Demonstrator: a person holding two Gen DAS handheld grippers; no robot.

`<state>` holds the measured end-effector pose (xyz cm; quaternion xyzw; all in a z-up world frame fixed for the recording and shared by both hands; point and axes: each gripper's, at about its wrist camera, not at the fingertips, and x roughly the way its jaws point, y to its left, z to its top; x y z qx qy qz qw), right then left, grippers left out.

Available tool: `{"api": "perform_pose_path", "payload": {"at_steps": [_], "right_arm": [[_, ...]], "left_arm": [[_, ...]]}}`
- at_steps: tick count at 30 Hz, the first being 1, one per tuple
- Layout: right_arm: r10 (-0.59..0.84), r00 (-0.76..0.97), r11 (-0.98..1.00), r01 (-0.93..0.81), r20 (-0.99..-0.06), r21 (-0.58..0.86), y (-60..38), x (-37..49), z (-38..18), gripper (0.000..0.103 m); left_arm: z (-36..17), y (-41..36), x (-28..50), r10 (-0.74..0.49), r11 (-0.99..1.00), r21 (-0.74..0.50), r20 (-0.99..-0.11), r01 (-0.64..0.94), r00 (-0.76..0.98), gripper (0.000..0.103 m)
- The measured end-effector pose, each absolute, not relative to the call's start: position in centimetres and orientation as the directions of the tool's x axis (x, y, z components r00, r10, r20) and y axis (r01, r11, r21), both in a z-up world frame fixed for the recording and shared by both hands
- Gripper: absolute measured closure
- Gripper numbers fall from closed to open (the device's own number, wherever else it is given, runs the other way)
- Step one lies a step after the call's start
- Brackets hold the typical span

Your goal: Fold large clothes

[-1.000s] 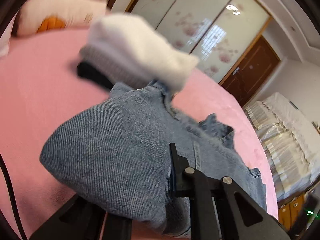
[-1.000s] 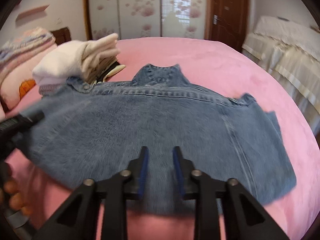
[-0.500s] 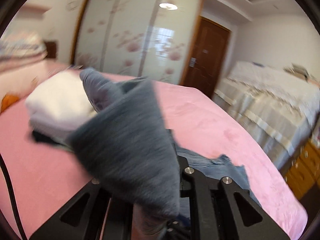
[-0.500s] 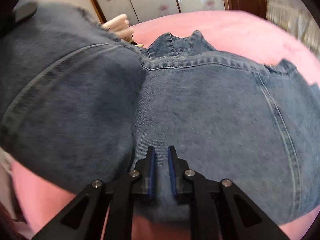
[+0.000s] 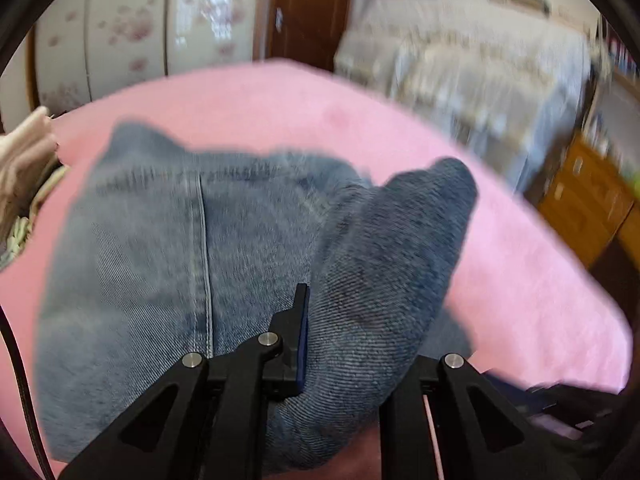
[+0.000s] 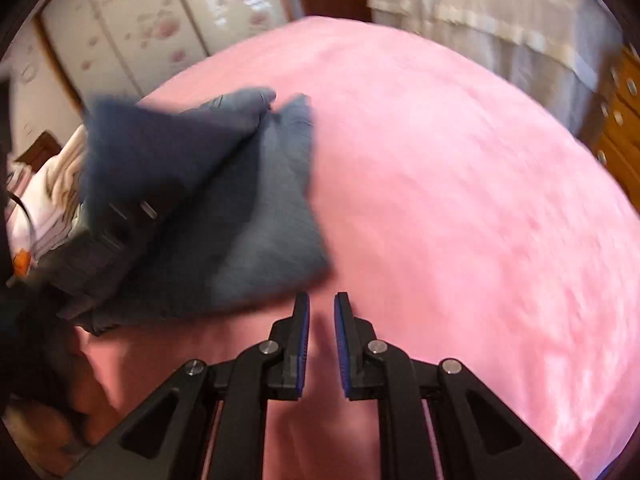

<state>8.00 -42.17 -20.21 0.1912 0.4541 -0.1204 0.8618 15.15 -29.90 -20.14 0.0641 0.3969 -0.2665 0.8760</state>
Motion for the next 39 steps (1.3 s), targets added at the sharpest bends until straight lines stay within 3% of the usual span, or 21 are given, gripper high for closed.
{"api": "perform_pose_path", "payload": {"at_steps": [5,7,9,11,15,18,24,30,33,39], "right_arm": [[-0.023,0.562,0.895,0.380,-0.827,0.233,-42.6,7.4,-20.4,0.090],[-0.022,0.564,0.897,0.377,-0.826,0.233,-42.5,7.8,-20.2,0.090],[-0.024,0.577,0.894,0.377,-0.817,0.241,-42.2,8.4,-19.8,0.090],[-0.023,0.591,0.895,0.372,-0.806,0.247,-42.1,7.4,-19.4,0.090],[-0.014,0.614,0.895,0.360,-0.790,0.264,-42.2,7.5,-17.3,0.089],[0.028,0.639,0.894,0.328,-0.769,0.305,-42.2,7.3,-15.4,0.079],[0.168,0.667,0.889,0.215,-0.726,0.404,-41.9,10.1,-13.3,0.057],[0.214,0.562,0.905,0.193,-0.799,0.378,-41.4,14.8,-16.5,0.057],[0.233,0.515,0.916,0.169,-0.825,0.364,-40.7,16.2,-18.2,0.088],[0.142,0.645,0.941,0.147,-0.751,0.304,-40.8,13.2,-14.1,0.092]], "left_arm": [[-20.5,-30.8,15.0,-0.387,0.850,-0.053,-0.737,0.524,0.553,0.092],[-19.9,-31.0,15.0,-0.391,0.840,-0.051,-0.746,0.539,0.539,0.087],[-19.1,-31.3,14.7,-0.420,0.818,-0.081,-0.760,0.569,0.496,0.058],[-17.7,-31.1,14.8,-0.445,0.807,-0.118,-0.765,0.578,0.466,0.036],[-13.8,-28.5,12.9,-0.522,0.777,-0.193,-0.729,0.599,0.443,0.025],[-11.1,-24.3,12.4,-0.531,0.806,-0.239,-0.695,0.541,0.485,0.013],[-12.0,-15.3,15.3,-0.358,0.928,-0.218,-0.744,0.302,0.564,0.011],[-17.0,-10.8,18.1,-0.320,0.947,-0.260,-0.817,0.189,0.480,0.011],[-18.0,-10.4,18.7,-0.373,0.928,-0.318,-0.798,0.194,0.474,0.011],[-19.0,-13.3,19.4,-0.420,0.907,-0.348,-0.785,0.237,0.455,0.011]]}}
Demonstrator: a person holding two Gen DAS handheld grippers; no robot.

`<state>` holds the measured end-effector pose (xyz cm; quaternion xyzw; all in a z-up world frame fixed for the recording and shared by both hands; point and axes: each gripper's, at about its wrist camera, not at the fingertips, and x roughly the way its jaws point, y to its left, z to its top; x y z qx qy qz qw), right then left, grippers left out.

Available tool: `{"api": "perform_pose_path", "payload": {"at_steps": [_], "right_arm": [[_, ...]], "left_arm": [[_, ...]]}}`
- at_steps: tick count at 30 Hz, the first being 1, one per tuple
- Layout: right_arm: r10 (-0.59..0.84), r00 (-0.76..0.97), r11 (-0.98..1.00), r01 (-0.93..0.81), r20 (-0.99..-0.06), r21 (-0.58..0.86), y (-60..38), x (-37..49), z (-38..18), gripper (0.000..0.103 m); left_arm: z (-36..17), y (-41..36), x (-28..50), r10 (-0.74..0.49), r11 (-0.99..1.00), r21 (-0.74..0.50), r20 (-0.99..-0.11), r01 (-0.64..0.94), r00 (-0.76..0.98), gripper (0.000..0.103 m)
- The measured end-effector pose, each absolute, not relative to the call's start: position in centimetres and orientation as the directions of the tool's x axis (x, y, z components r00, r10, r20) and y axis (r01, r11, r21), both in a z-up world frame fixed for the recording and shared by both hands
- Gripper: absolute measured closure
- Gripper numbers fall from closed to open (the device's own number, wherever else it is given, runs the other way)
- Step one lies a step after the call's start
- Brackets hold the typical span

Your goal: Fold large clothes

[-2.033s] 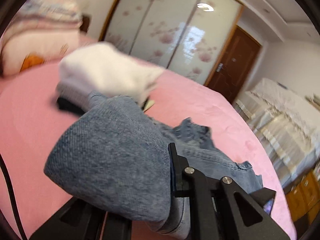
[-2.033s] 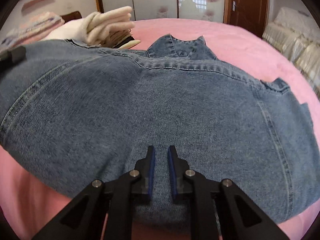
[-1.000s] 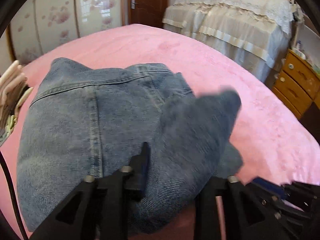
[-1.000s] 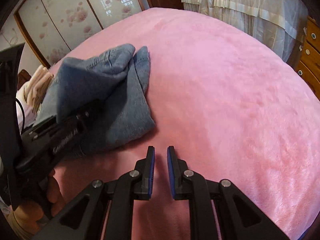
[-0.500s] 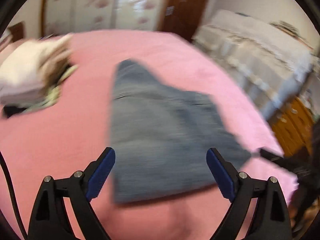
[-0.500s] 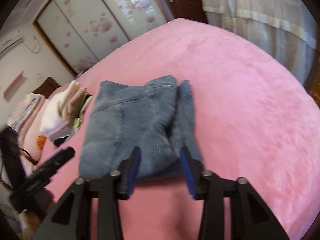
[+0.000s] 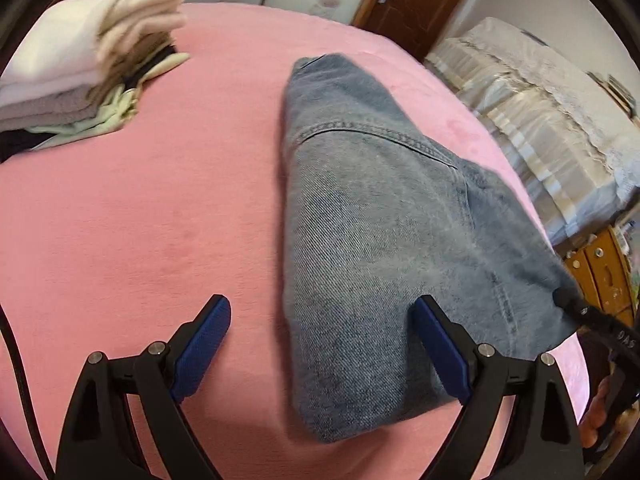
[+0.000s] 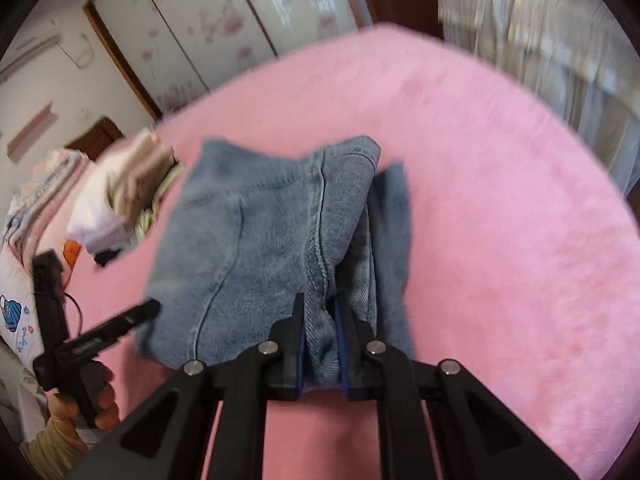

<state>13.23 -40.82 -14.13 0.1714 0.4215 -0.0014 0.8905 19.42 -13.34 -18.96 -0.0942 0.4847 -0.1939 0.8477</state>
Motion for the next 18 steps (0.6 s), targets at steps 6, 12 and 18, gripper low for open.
{"api": "perform_pose_path", "payload": {"at_steps": [6,12,18], "right_arm": [[0.083,0.554,0.926,0.263,-0.828,0.270,-41.8,13.4,-21.8,0.091],[-0.079,0.596,0.950,0.287,-0.799,0.120,-40.5,13.2,-16.8,0.071],[-0.070,0.685,0.960,0.244,-0.725,0.138,-40.8,17.6,-11.8,0.060]], "left_arm": [[-21.7,-15.2,18.5,-0.426,0.901,-0.350,-0.823,0.255,0.376,0.017],[-17.6,-15.5,17.6,-0.371,0.910,-0.227,-0.820,0.348,0.436,0.017],[-12.8,-18.1,21.8,-0.378,0.886,-0.131,-0.760,0.445,0.529,0.017]]}}
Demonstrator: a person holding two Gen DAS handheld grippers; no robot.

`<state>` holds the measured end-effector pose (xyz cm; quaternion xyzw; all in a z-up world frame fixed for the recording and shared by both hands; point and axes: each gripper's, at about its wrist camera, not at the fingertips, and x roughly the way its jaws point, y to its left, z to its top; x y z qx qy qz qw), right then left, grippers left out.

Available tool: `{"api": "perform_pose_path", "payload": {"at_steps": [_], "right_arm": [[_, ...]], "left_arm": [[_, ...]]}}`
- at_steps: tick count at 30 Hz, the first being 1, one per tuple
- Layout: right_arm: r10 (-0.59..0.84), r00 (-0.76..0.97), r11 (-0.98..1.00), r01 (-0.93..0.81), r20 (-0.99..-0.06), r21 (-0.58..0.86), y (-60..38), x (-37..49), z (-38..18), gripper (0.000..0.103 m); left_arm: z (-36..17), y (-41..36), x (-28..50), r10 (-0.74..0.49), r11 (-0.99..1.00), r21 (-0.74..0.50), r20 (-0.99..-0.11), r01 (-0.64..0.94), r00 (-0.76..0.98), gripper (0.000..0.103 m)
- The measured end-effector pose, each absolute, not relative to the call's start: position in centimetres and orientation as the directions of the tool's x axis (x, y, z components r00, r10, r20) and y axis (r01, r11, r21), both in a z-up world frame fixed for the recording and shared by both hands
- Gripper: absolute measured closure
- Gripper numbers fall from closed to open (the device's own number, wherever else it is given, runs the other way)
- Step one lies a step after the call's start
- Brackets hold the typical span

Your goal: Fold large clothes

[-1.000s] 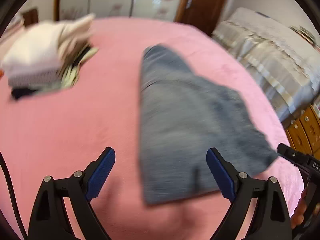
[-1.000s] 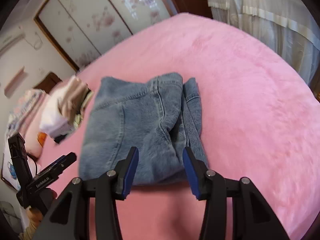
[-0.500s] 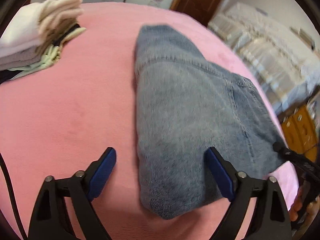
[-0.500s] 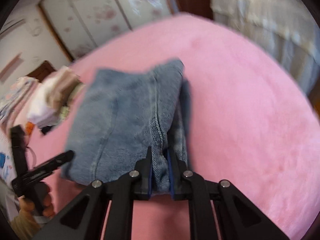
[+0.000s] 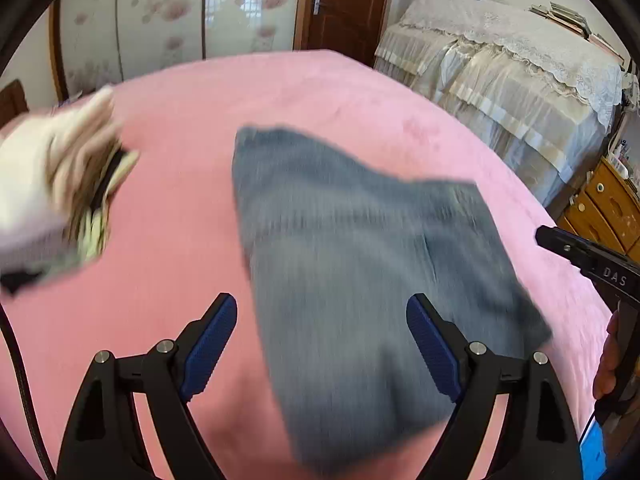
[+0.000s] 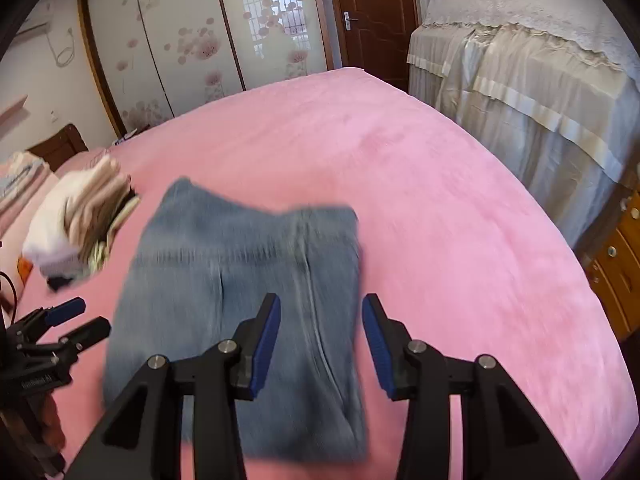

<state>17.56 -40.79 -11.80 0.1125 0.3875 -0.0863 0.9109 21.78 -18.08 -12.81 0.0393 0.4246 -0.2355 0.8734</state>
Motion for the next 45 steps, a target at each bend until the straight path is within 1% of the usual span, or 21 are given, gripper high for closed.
{"api": "perform_pose_path", "payload": {"at_steps": [1,3,5,6,9,11,13,15,19,22,23,24,25,26,27,28,33,34,35,39,45], "right_arm": [[-0.064,0.691,0.961,0.238,-0.720,0.143,-40.9,19.3,-11.7,0.060],[-0.016,0.681,0.961,0.213,-0.732,0.177,-41.2,22.7,-12.3,0.061],[0.092,0.656,0.954,0.157,-0.749,0.254,-41.5,25.3,-13.4,0.074],[0.117,0.640,0.954,0.141,-0.760,0.266,-41.4,26.4,-13.9,0.088],[0.069,0.583,0.967,0.159,-0.809,0.197,-41.5,28.9,-16.1,0.089],[-0.004,0.542,0.967,0.217,-0.840,0.135,-43.1,29.5,-17.9,0.097],[-0.020,0.536,0.956,0.257,-0.844,0.140,-45.1,28.9,-18.8,0.097],[-0.005,0.534,0.948,0.272,-0.846,0.166,-46.9,28.0,-19.5,0.103],[0.021,0.547,0.951,0.247,-0.837,0.186,-47.0,27.0,-19.0,0.103],[0.043,0.566,0.938,0.261,-0.823,0.228,-47.3,26.5,-17.5,0.098],[0.050,0.574,0.934,0.264,-0.818,0.242,-47.4,26.3,-16.7,0.097],[0.061,0.586,0.929,0.262,-0.808,0.260,-47.3,26.0,-15.8,0.090],[0.069,0.599,0.927,0.258,-0.798,0.274,-47.2,25.7,-14.8,0.078],[0.068,0.612,0.926,0.254,-0.788,0.277,-46.9,25.3,-13.9,0.070],[0.063,0.629,0.929,0.247,-0.775,0.276,-46.6,24.6,-12.7,0.053],[0.062,0.646,0.933,0.233,-0.761,0.274,-46.3,23.8,-11.6,0.041],[0.032,0.723,0.963,0.163,-0.691,0.215,-44.6,19.7,-5.9,0.031],[0.033,0.734,0.965,0.153,-0.678,0.213,-44.4,19.2,-5.3,0.025],[0.037,0.745,0.967,0.142,-0.666,0.212,-44.2,18.6,-4.6,0.022],[0.089,0.771,0.975,0.063,-0.631,0.215,-43.9,17.0,-3.9,0.000],[0.173,0.588,0.966,0.055,-0.790,0.252,-44.7,18.4,-10.3,0.000]], "left_arm": [[-12.6,-18.7,23.2,-0.381,0.885,-0.135,-0.762,0.446,0.524,0.018],[-12.6,-20.2,26.4,-0.407,0.876,-0.175,-0.767,0.449,0.495,0.035],[-13.2,-21.1,29.1,-0.436,0.865,-0.228,-0.782,0.447,0.445,0.075],[-13.8,-21.8,30.5,-0.438,0.864,-0.245,-0.795,0.439,0.419,0.082],[-15.5,-23.3,33.2,-0.404,0.873,-0.217,-0.824,0.437,0.397,0.083],[-16.5,-23.5,33.8,-0.383,0.878,-0.202,-0.841,0.434,0.383,0.086],[-17.2,-23.1,34.3,-0.386,0.878,-0.213,-0.843,0.428,0.373,0.092],[-17.5,-22.5,34.4,-0.417,0.870,-0.248,-0.832,0.426,0.367,0.093],[-17.4,-22.5,34.0,-0.408,0.871,-0.226,-0.826,0.435,0.388,0.093],[-16.6,-22.8,33.7,-0.414,0.869,-0.240,-0.832,0.433,0.370,0.083],[-16.1,-22.6,33.5,-0.424,0.868,-0.260,-0.831,0.424,0.358,0.070],[-15.5,-22.5,33.3,-0.425,0.871,-0.267,-0.830,0.411,0.360,0.051],[-14.7,-22.1,32.9,-0.415,0.880,-0.259,-0.827,0.399,0.380,0.042],[-13.5,-21.7,32.4,-0.402,0.889,-0.242,-0.818,0.388,0.411,0.028],[-12.2,-21.1,31.8,-0.394,0.896,-0.229,-0.807,0.382,0.441,0.018],[-11.3,-20.6,31.4,-0.393,0.898,-0.225,-0.798,0.378,0.457,0.015],[-5.4,-17.9,28.6,-0.403,0.899,-0.229,-0.763,0.372,0.505,0.009],[-4.8,-17.4,28.2,-0.406,0.897,-0.226,-0.758,0.379,0.510,0.008],[-4.2,-16.9,27.7,-0.411,0.894,-0.225,-0.757,0.388,0.509,0.002],[-3.9,-15.8,26.1,-0.456,0.863,-0.260,-0.770,0.434,0.446,0.001],[-8.6,-15.3,25.4,-0.546,0.806,-0.385,-0.779,0.450,0.310,0.001]]}}
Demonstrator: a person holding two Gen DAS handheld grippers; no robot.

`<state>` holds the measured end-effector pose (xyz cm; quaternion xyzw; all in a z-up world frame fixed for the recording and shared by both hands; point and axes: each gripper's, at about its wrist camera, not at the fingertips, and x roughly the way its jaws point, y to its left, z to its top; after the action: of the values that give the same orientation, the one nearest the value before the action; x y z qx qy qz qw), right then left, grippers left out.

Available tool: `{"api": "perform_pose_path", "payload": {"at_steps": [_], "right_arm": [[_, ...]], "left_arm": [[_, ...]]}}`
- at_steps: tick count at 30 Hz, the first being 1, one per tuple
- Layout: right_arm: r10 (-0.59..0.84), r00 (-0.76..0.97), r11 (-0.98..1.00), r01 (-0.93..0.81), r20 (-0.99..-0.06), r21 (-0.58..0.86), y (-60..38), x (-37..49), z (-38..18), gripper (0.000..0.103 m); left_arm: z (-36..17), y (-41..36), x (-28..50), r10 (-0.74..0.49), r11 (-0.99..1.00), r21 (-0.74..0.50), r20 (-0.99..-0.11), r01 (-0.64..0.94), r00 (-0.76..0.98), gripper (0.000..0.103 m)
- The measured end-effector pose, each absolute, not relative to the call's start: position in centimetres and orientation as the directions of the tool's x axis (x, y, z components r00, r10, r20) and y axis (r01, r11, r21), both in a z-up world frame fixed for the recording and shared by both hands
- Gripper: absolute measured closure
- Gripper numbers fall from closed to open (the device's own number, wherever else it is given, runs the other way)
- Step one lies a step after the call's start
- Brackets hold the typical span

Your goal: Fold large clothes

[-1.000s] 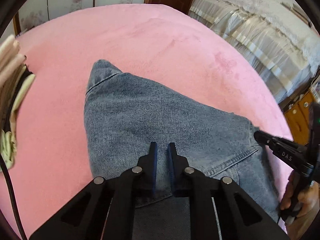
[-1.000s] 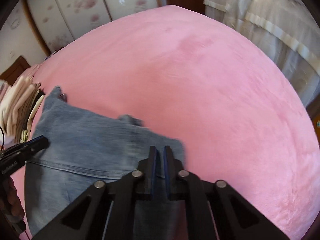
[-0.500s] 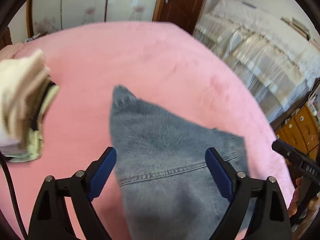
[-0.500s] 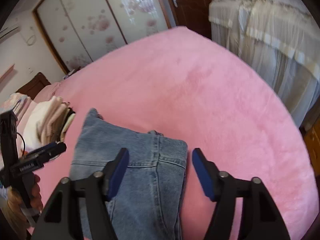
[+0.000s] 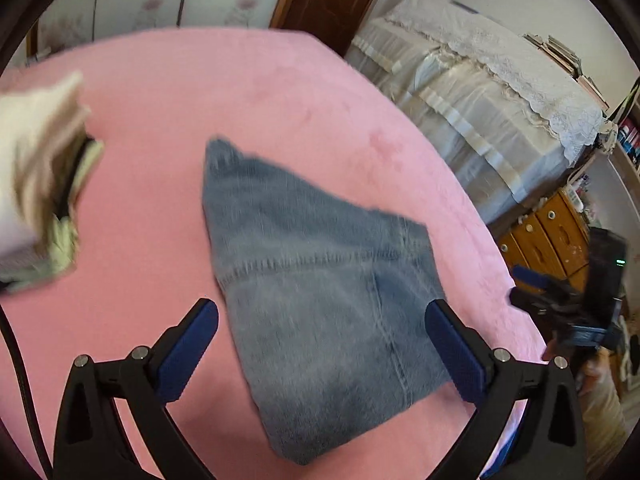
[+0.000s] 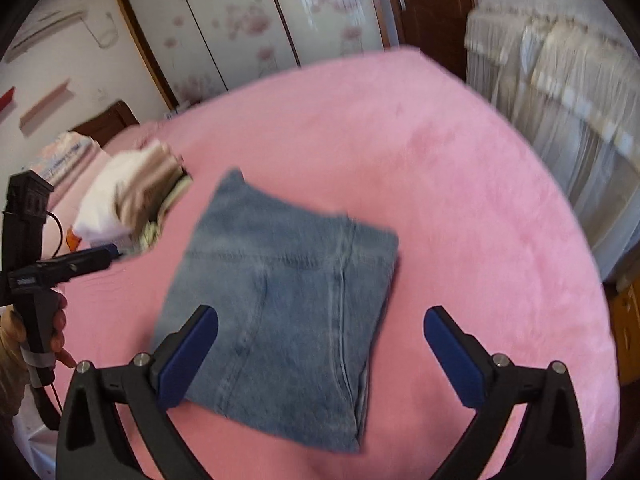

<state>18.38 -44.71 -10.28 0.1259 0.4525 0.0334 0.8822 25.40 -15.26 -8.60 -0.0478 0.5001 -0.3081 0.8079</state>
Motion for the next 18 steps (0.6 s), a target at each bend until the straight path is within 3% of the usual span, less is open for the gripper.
{"api": "perform_pose_path", "payload": {"at_steps": [3,7,14,15,16,18], "right_arm": [[0.254,0.499,0.930,0.109,-0.829,0.351,-46.1,19.2,-14.9,0.000],[0.395,0.445,0.852,0.150,-0.804,0.502,-47.3,20.0,-19.7,0.000],[0.599,0.450,0.687,0.134,-0.662,0.714,-48.9,22.2,-24.4,0.002],[0.630,0.449,0.666,0.107,-0.634,0.738,-48.7,22.6,-24.5,0.006],[0.648,0.443,0.659,0.081,-0.619,0.748,-48.2,23.0,-24.6,0.021],[0.669,0.406,0.664,0.052,-0.623,0.746,-47.2,23.9,-25.3,0.029]], "left_arm": [[-12.9,-15.3,26.2,-0.549,0.802,-0.432,-0.805,0.411,0.226,0.001],[-18.3,-15.2,27.2,-0.607,0.766,-0.542,-0.787,0.346,0.113,0.001],[-22.6,-15.2,28.0,-0.702,0.689,-0.649,-0.709,0.321,0.073,0.001],[-23.3,-15.1,28.2,-0.711,0.682,-0.664,-0.701,0.307,0.064,0.001],[-23.8,-15.1,28.5,-0.717,0.676,-0.673,-0.695,0.301,0.055,0.001],[-24.6,-15.8,28.7,-0.716,0.668,-0.673,-0.698,0.318,0.026,0.001]]}}
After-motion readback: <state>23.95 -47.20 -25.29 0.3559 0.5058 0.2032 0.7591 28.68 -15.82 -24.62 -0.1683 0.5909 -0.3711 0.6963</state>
